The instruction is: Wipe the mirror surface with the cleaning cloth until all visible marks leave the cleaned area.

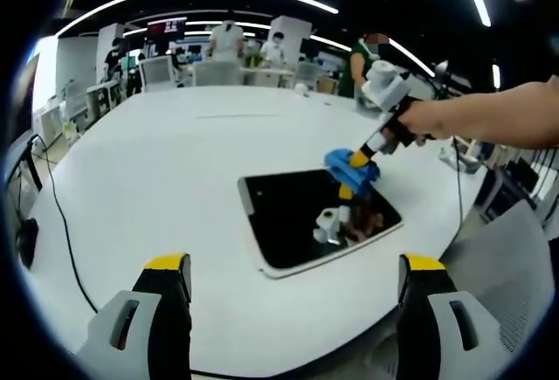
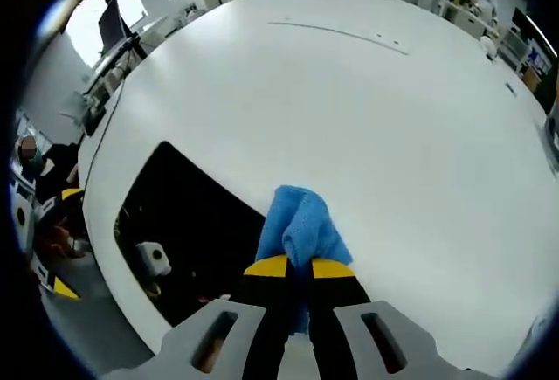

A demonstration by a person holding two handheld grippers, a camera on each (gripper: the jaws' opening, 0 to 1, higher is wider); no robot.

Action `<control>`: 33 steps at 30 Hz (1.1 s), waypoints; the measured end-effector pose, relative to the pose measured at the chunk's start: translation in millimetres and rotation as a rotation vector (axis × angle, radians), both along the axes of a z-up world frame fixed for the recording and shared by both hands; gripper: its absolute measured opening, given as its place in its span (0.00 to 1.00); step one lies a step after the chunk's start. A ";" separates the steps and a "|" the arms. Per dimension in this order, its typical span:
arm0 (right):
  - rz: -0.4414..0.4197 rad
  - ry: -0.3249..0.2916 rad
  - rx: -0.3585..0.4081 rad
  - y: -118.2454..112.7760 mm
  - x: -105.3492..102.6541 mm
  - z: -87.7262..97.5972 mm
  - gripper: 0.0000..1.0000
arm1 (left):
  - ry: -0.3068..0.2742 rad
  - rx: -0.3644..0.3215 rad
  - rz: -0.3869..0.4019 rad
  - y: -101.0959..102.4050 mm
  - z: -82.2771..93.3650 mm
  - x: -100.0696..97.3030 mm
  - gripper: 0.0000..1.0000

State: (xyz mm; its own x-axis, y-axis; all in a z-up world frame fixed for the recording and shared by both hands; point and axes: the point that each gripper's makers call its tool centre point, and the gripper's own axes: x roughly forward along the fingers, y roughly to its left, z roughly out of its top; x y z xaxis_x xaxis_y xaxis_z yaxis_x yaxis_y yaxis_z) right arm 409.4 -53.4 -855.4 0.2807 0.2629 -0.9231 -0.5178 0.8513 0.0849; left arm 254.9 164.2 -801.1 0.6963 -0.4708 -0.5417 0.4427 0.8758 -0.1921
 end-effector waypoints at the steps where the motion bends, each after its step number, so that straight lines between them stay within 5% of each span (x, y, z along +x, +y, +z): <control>1: 0.006 -0.004 -0.003 0.8 -2.9 4.6 0.02 | 0.000 -0.001 0.002 0.2 0.0 0.1 0.99; 12: 0.012 -0.052 0.020 -6.5 10.8 33.4 0.02 | 0.006 -0.001 -0.006 -1.4 -0.9 -0.3 0.99; 33: -0.106 -0.044 0.080 -47.8 -13.3 67.3 0.02 | 0.013 -0.009 0.000 -1.8 -1.0 -1.2 0.99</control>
